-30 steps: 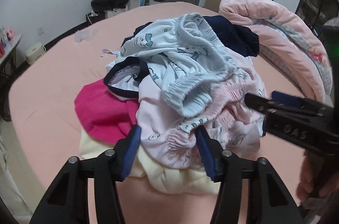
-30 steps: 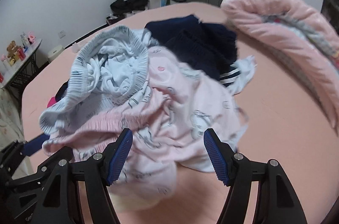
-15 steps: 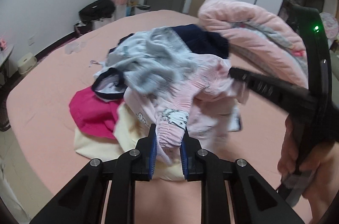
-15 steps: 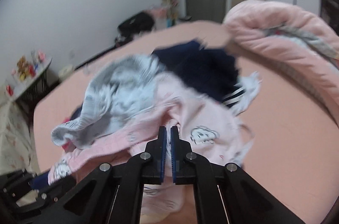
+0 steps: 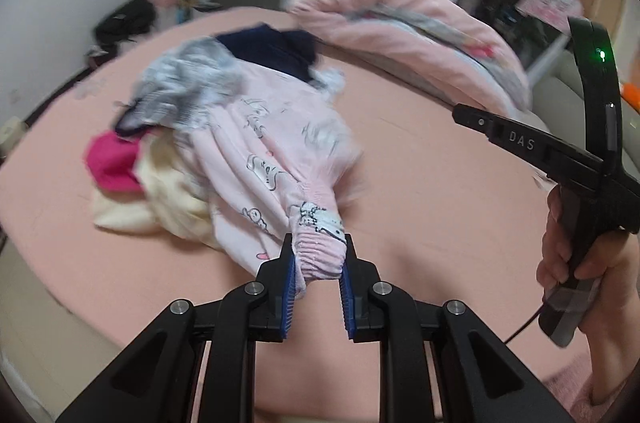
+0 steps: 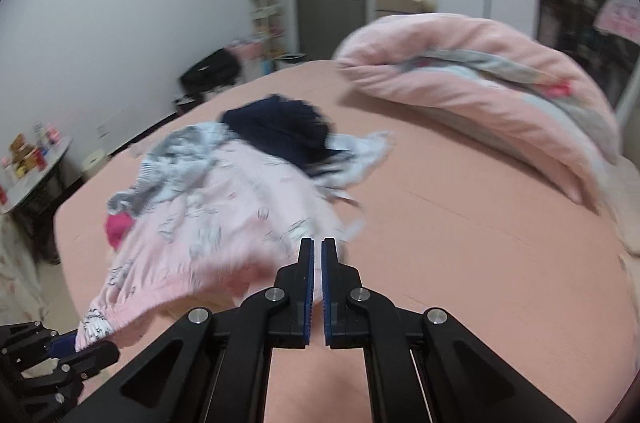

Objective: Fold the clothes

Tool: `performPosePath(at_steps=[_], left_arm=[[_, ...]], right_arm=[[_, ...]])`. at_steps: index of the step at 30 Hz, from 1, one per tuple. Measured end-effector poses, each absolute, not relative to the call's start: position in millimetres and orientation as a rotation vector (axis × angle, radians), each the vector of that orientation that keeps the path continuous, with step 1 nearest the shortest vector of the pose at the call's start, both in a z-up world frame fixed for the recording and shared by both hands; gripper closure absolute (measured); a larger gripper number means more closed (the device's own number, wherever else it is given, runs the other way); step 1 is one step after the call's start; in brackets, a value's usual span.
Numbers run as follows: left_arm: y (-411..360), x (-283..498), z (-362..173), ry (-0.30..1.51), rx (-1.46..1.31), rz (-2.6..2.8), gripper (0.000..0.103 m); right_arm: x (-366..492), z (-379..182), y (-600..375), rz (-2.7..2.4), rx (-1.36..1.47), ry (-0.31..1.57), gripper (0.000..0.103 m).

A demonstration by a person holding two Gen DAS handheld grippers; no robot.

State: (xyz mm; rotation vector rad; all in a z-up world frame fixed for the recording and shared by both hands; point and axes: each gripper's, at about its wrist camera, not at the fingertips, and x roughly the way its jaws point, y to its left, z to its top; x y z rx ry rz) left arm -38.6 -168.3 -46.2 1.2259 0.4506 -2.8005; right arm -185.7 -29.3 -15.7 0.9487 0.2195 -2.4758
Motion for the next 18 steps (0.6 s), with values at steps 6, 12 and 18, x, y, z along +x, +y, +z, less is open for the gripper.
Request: performPosePath(at_steps=[6, 12, 18], left_arm=[[-117, -28, -36, 0.385, 1.275, -2.884, 0.086], [-76, -11, -22, 0.346, 1.310, -2.962, 0.086], [-75, 24, -15, 0.320, 1.343, -2.986, 0.087]], right_arm=[[-161, -36, 34, -2.288, 1.148, 0.172, 0.101], [-146, -81, 35, -2.093, 1.257, 0.080, 0.071], [-144, -103, 8, -1.938, 1.332, -0.059, 0.041]])
